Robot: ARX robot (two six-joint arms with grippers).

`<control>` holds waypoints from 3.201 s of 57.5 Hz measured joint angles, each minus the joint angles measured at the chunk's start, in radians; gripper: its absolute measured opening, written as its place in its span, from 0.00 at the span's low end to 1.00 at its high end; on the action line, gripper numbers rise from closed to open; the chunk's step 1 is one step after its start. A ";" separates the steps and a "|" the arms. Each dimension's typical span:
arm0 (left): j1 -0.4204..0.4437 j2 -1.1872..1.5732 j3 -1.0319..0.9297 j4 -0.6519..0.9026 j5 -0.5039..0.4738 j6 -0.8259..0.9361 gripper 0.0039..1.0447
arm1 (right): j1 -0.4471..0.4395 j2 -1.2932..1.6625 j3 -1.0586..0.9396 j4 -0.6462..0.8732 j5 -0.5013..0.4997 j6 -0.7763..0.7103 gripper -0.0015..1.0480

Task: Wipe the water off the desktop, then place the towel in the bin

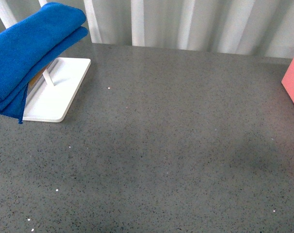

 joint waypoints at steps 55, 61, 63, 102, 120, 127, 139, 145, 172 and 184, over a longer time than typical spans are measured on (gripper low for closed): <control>0.000 0.000 0.000 0.000 0.000 0.000 0.94 | 0.000 0.000 0.000 0.000 0.000 0.000 0.93; 0.000 0.000 0.000 0.000 0.000 0.000 0.94 | 0.000 0.000 0.000 0.000 0.000 0.000 0.93; 0.018 0.021 0.008 -0.032 0.056 -0.006 0.94 | 0.000 0.000 0.000 0.000 0.000 0.000 0.93; -0.052 1.666 1.205 -0.040 0.153 0.193 0.94 | 0.001 -0.001 0.000 0.000 0.002 0.000 0.93; -0.026 2.053 1.608 -0.208 0.032 0.201 0.94 | 0.001 -0.001 0.000 0.000 0.002 0.000 0.93; -0.013 2.097 1.656 -0.224 0.018 0.178 0.94 | 0.001 -0.001 0.000 0.000 0.002 0.000 0.93; 0.010 2.110 1.658 -0.211 0.008 0.177 0.94 | 0.001 -0.001 0.000 0.000 0.002 0.000 0.93; 0.018 2.118 1.644 -0.197 0.007 0.177 0.94 | 0.001 -0.001 0.000 0.000 0.002 0.000 0.93; 0.021 2.147 1.561 -0.109 0.001 0.180 0.94 | 0.001 -0.001 0.000 0.000 0.002 0.000 0.93; 0.021 2.147 1.536 -0.094 0.002 0.186 0.82 | 0.001 -0.001 0.000 0.000 0.002 0.000 0.93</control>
